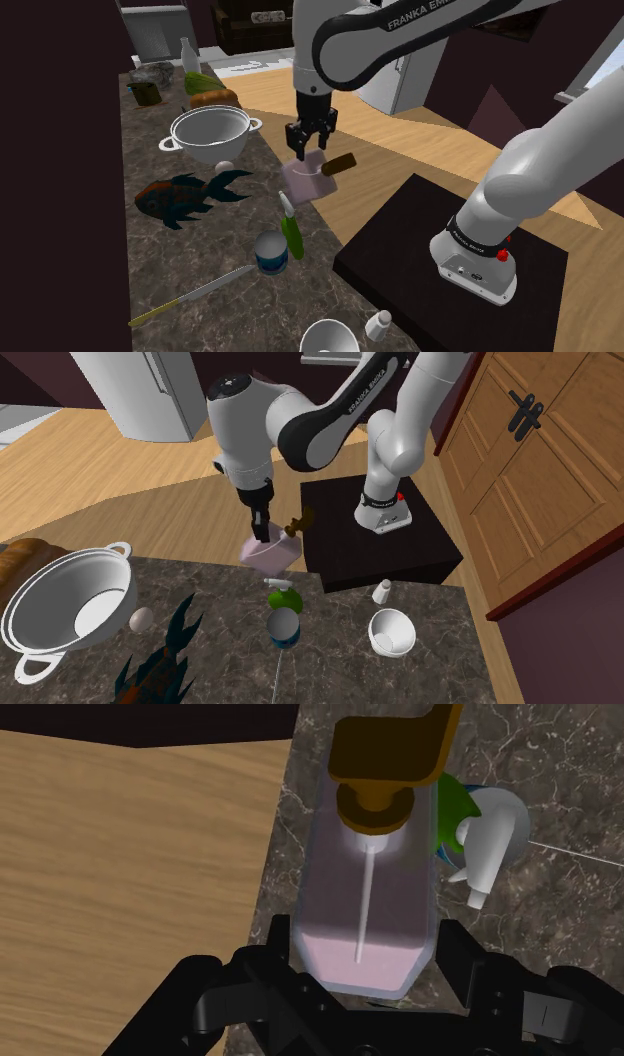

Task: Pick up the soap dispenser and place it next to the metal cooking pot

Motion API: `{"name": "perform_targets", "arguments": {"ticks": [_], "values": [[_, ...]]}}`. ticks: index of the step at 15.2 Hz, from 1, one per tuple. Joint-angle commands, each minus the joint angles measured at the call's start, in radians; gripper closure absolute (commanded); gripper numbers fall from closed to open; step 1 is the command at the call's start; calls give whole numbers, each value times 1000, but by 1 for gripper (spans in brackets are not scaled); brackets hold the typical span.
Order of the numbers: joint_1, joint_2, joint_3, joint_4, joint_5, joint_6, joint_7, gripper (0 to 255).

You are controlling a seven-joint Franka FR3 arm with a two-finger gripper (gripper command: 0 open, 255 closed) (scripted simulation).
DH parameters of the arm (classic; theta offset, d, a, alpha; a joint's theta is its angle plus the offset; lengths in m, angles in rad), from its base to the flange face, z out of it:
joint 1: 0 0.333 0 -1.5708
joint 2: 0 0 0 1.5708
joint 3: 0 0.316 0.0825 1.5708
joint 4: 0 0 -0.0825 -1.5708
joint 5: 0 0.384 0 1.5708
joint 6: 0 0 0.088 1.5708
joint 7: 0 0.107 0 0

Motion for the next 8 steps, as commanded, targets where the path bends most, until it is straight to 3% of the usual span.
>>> {"name": "perform_targets", "arguments": {"ticks": [1,8], "values": [[0,-8,-3,22,0,-29,0,255],[-1,-41,-18,90,1,-129,-4,255]]}}
